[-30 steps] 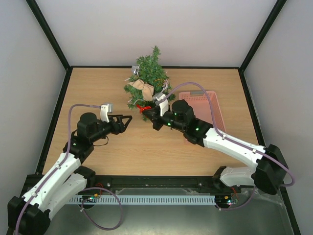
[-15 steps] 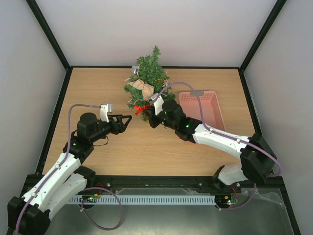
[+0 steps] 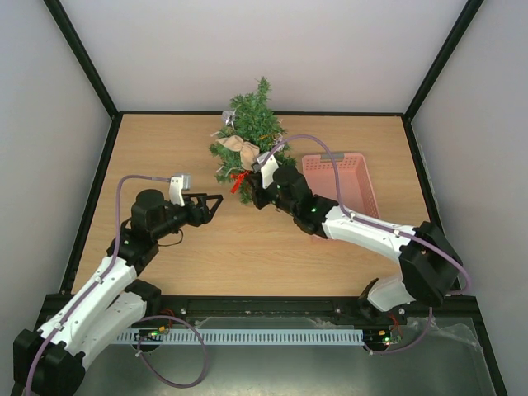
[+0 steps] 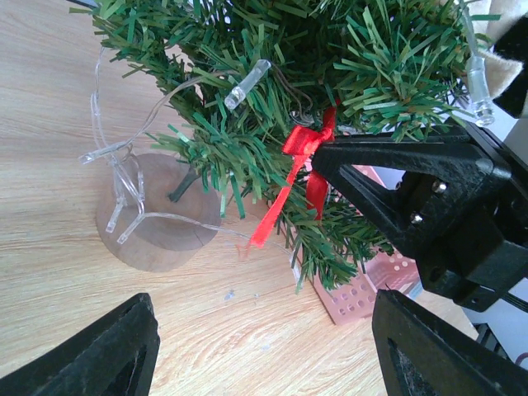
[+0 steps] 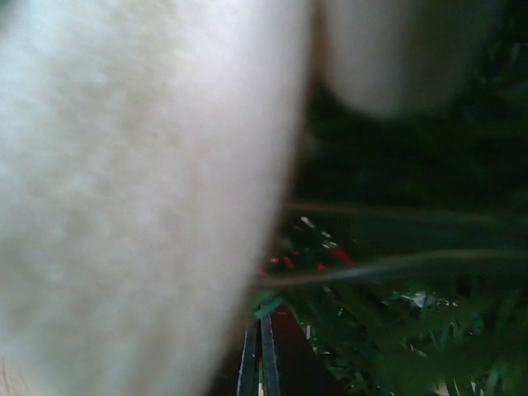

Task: Decorate the small christmas tree
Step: Place the decoration item on the Christmas tree.

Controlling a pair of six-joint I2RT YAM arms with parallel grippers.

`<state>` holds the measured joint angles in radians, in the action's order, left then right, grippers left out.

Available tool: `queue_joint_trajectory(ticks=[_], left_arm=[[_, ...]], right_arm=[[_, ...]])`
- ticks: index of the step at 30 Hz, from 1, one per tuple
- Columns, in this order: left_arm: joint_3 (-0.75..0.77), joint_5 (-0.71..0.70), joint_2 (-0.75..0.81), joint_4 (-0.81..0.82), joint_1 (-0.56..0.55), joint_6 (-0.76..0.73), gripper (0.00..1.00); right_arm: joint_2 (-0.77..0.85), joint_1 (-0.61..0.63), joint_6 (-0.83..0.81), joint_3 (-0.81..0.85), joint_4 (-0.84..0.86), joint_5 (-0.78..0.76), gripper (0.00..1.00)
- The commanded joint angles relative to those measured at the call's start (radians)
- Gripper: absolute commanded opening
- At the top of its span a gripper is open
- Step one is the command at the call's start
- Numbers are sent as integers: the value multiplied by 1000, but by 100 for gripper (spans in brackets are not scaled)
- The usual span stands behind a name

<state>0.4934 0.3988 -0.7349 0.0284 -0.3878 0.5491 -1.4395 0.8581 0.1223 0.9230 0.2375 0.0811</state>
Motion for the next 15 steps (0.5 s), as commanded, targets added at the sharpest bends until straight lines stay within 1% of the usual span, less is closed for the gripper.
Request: queue_joint_trajectory(ticks=[1,5,11,15], left_arm=[[10,-3,-8,-3,0,-17,72],[16,-5,-8,-9,0,-22,72],[13,-5,-13,1,0,-17,72],[12,-7,-12,-1,0,-19,72]], right_arm=[[-23,-15,-12,33,26,-30,3],[-23,-17,-14,30,25,-38,6],[-8,-19,-7,33,17,-24,18],[13,-19,7,25,-20,-17,20]])
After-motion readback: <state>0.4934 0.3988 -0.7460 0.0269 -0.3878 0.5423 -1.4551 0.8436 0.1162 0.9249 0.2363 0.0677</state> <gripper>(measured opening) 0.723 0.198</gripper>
